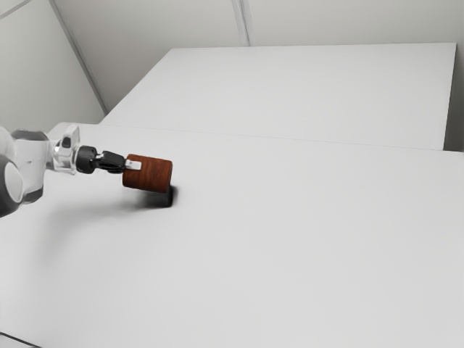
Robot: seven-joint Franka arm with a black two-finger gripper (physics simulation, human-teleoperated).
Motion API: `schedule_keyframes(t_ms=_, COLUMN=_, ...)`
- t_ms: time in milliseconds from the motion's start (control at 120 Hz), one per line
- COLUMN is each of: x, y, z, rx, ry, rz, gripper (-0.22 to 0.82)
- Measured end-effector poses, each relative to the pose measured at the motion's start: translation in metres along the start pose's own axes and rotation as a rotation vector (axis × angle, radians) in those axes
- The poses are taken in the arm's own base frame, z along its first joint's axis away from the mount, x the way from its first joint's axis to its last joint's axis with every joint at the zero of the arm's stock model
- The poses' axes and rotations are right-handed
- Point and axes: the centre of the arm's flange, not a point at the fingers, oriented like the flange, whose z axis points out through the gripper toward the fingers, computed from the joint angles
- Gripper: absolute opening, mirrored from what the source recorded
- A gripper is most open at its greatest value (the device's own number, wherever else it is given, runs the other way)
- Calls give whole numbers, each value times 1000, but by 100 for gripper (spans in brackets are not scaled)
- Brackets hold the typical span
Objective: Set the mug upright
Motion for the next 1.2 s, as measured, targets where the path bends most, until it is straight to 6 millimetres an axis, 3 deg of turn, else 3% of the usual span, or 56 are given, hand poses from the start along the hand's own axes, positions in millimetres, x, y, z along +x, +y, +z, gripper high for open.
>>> schedule_keyframes(t_ms=100, x=20, y=30, z=10, rx=18, ry=-25, rz=62, gripper=-16)
schedule_keyframes(t_ms=200, x=35, y=80, z=30, rx=75, ry=-120, rz=138, gripper=-17)
schedule_keyframes(t_ms=358, x=33, y=155, z=69, rx=256, ry=-369, rz=255, gripper=-18)
schedule_keyframes(t_ms=600, x=30, y=207, z=166, rx=556, ry=-739, rz=471, gripper=-18)
schedule_keyframes(t_ms=683, x=30, y=214, z=193, rx=638, ry=-805, rz=529, gripper=-18)
schedule_keyframes(t_ms=758, x=27, y=208, z=206, rx=697, ry=-828, rz=539, gripper=-18)
schedule_keyframes(t_ms=942, x=12, y=191, z=216, rx=801, ry=-830, rz=505, gripper=-18)
schedule_keyframes(t_ms=1200, x=4, y=188, z=228, rx=867, ry=-768, rz=454, gripper=-18)
